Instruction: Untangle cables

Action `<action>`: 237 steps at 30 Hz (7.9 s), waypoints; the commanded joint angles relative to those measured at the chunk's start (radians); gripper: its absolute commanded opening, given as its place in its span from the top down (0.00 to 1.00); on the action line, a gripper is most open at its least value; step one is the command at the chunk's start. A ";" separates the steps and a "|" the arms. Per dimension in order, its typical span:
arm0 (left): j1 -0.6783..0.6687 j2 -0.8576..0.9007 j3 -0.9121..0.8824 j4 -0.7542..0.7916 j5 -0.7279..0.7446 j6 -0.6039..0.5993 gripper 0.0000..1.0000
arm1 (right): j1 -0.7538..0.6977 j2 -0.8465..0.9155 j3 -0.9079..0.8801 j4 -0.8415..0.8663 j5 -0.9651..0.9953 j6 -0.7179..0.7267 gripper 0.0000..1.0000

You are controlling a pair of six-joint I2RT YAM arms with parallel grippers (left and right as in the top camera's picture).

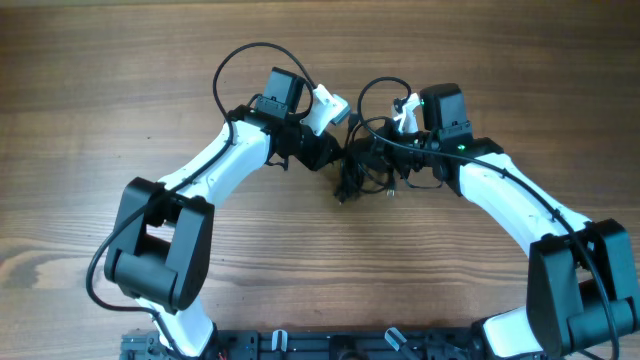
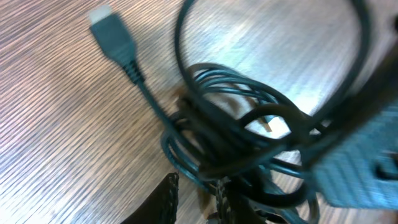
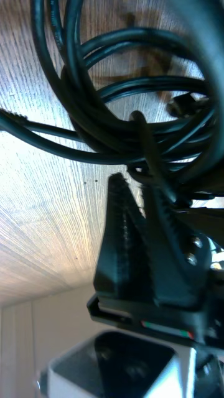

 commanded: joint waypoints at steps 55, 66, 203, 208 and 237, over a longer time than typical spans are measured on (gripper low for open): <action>0.032 0.023 -0.003 0.046 0.071 -0.066 0.59 | 0.009 -0.005 0.002 -0.188 -0.038 -0.337 0.91; 0.032 0.023 -0.003 0.045 0.071 -0.068 0.56 | 0.005 -0.005 0.003 0.007 -0.031 -0.208 0.64; -0.003 0.090 -0.003 0.228 0.138 -0.357 0.88 | -0.085 -0.021 0.101 -0.119 0.010 -0.444 0.85; -0.005 0.090 -0.003 0.225 0.138 -0.356 0.87 | -0.092 -0.021 0.101 -0.125 0.222 -0.444 0.85; -0.005 0.090 -0.003 0.220 0.139 -0.353 0.88 | 0.021 -0.017 -0.010 -0.045 0.347 -0.246 0.83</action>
